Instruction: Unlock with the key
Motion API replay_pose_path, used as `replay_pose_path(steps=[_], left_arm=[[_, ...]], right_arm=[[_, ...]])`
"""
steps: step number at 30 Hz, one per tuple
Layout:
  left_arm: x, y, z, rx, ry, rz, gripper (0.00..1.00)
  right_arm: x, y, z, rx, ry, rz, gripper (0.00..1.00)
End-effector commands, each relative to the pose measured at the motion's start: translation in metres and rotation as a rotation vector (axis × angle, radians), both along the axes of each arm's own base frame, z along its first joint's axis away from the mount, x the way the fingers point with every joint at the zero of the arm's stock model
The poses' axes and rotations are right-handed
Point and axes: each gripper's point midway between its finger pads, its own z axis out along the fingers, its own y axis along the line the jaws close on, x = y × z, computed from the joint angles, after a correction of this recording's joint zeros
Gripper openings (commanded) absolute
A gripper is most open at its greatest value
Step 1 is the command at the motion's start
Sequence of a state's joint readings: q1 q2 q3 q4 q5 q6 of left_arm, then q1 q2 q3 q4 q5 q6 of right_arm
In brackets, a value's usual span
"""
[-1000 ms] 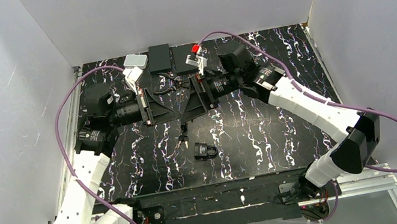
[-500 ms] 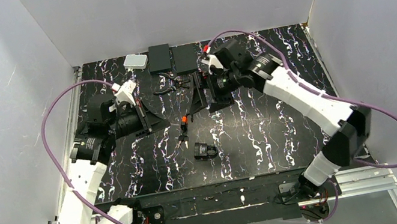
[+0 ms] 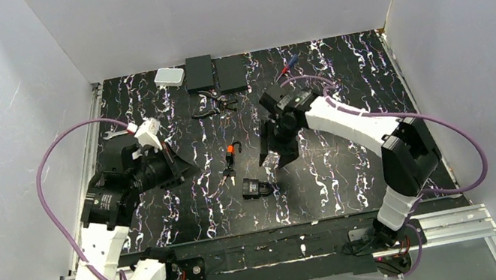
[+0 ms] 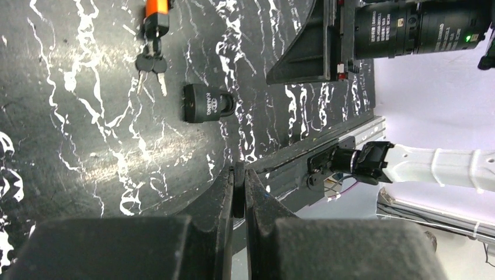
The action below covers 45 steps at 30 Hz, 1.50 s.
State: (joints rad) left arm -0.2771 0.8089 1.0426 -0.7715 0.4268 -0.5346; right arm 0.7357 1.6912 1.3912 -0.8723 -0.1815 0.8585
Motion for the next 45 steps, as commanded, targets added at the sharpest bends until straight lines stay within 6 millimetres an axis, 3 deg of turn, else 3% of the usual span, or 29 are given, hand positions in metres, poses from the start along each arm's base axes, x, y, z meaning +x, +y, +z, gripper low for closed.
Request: replay_pose_path(steps=[1, 5, 11, 20, 31, 35, 40, 45], left_arm=[[-0.015, 0.008, -0.016, 0.029, 0.034, 0.013, 0.0], [-0.021, 0.009, -0.017, 0.023, 0.019, 0.017, 0.0], [-0.021, 0.012, -0.022, 0.043, 0.021, 0.013, 0.0], [-0.036, 0.022, -0.034, 0.097, 0.035, 0.005, 0.0], [-0.054, 0.027, -0.049, 0.096, 0.06, 0.019, 0.0], [-0.055, 0.026, -0.046, 0.091, 0.061, 0.017, 0.0], [-0.056, 0.028, -0.046, 0.108, 0.069, 0.01, 0.0], [-0.058, 0.032, -0.047, 0.132, 0.072, 0.007, 0.0]], right_arm=[[-0.001, 0.031, -0.004, 0.06, -0.132, 0.064, 0.6], [-0.013, 0.048, -0.018, 0.0, -0.259, 0.253, 0.57], [-0.036, 0.051, -0.054, -0.001, -0.205, 0.364, 0.35], [-0.048, 0.039, -0.09, -0.051, -0.151, 0.376, 0.35], [-0.018, 0.025, -0.105, -0.156, -0.179, 0.331, 0.36], [0.016, 0.021, -0.103, -0.152, -0.202, 0.294, 0.36], [0.057, 0.032, -0.098, -0.149, -0.23, 0.312, 0.36], [0.074, 0.033, -0.083, -0.167, -0.221, 0.287, 0.36]])
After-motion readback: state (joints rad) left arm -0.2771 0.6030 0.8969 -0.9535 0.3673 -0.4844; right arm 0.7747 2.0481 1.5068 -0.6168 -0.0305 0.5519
